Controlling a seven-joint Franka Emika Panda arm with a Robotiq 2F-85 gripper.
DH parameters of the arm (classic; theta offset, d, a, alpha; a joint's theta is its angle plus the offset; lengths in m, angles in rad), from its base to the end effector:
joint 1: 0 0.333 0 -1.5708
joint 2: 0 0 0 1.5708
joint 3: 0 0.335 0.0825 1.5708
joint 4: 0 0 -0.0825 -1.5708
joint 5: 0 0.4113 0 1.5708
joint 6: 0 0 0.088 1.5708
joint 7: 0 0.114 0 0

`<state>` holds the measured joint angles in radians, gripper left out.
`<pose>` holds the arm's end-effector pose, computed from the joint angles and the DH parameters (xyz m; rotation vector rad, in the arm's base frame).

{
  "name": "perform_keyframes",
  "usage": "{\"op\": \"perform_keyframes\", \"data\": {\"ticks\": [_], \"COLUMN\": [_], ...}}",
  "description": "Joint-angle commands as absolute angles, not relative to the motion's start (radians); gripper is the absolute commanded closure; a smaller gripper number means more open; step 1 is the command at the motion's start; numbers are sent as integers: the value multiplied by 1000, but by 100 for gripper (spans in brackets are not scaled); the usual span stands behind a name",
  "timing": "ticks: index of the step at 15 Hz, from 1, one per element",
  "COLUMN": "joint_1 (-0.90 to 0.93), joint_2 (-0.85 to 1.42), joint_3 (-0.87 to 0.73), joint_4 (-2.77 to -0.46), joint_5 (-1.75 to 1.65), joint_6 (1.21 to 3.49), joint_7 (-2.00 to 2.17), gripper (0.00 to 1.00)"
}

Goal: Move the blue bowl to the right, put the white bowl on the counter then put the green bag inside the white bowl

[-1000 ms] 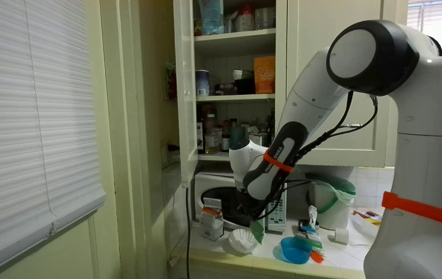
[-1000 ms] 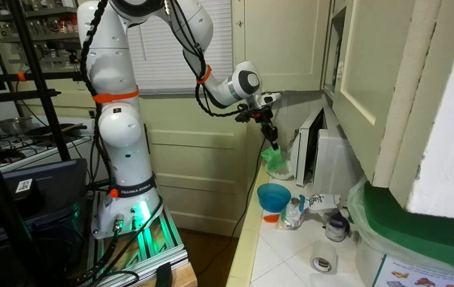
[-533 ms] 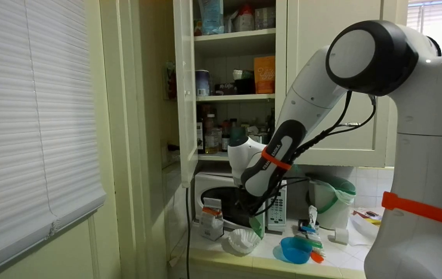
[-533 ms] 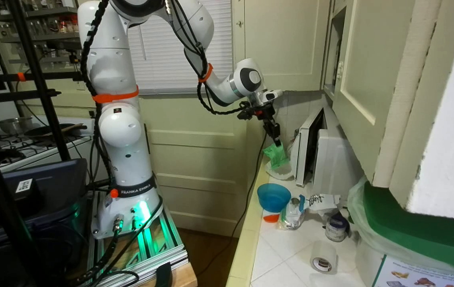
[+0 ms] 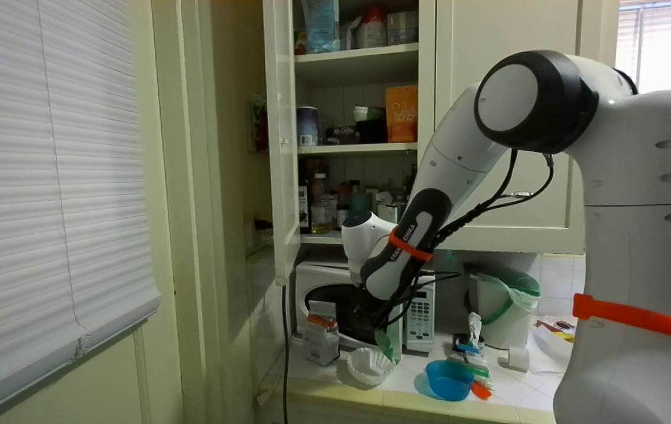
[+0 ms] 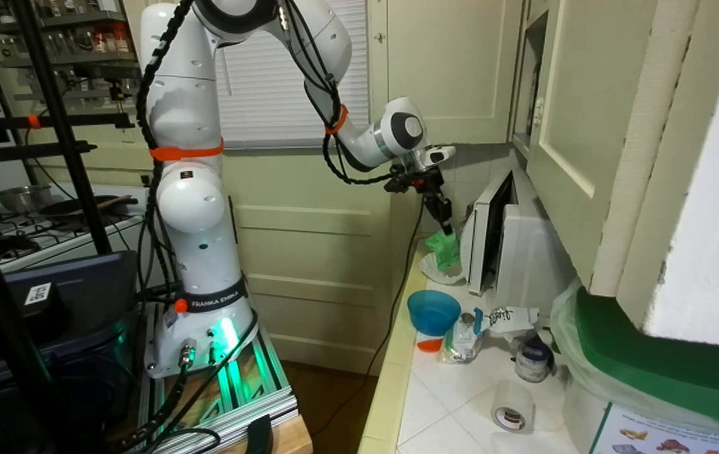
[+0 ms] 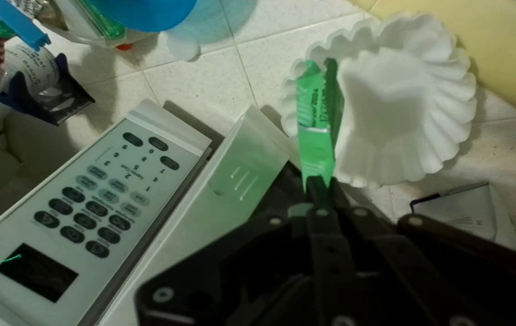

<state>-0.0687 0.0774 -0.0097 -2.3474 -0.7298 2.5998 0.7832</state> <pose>0.5431 -0.0316 0.3050 2.7457 -0.3593 0.4239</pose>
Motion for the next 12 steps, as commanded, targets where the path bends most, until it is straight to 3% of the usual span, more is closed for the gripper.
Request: {"op": "perform_keyframes", "data": {"ticks": [1,6,7,8,12], "joint_1": [-35,8,18,25,48], "joint_2": [160,240,255,264,274], "joint_3": [-32,-50,-56,-59,-69], "joint_4": [-2294,-2241,-2231,-2224,-2222], "joint_5": [-727,-730,-729,-721,-712], "joint_6": [2617,2602,2598,2591,2593], "joint_7": [798,803,806,797,782], "gripper": [100,100,74,73,44]}}
